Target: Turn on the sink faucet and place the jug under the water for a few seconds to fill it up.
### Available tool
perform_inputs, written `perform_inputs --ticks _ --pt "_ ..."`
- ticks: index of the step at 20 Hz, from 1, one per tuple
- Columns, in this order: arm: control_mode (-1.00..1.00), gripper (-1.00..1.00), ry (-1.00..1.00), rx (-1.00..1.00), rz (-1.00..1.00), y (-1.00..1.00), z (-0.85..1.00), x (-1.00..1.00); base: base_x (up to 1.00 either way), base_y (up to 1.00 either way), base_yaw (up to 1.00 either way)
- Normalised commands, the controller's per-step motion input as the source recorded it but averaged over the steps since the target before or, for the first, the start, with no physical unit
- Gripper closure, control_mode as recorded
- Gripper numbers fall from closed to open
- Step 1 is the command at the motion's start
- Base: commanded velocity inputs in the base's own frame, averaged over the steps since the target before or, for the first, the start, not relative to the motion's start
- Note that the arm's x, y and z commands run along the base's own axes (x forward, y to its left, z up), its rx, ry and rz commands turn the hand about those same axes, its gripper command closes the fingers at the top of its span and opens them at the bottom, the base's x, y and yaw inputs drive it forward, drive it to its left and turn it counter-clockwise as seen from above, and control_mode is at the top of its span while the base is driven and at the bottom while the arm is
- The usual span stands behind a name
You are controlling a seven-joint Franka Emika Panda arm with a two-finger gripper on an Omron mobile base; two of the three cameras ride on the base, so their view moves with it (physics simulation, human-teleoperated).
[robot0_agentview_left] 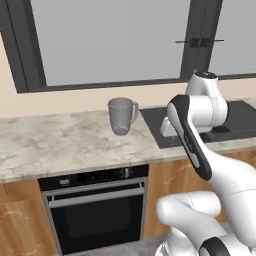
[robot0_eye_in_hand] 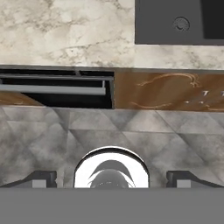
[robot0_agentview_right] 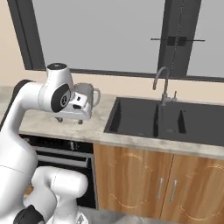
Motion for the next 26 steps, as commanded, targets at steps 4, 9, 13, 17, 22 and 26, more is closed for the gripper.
perform_inputs --ticks 4,9,13,17,22,26 --pt "1.00 -1.00 0.00 0.00 0.00 0.00 0.00 0.00 0.00 -0.83 0.00" --pt "1.00 -1.00 0.00 0.00 0.00 0.00 0.00 0.00 0.00 -0.82 0.00" --pt "1.00 -1.00 0.00 0.00 0.00 0.00 0.00 0.00 0.12 -0.64 0.00" --pt "1.00 -1.00 0.00 0.00 0.00 0.00 0.00 0.00 0.25 -0.52 0.00" --pt "1.00 -1.00 0.00 0.00 0.00 0.00 0.00 0.00 0.44 -0.30 0.00" --pt "1.00 -1.00 0.00 0.00 0.00 0.00 0.00 0.00 0.60 -0.03 0.00"
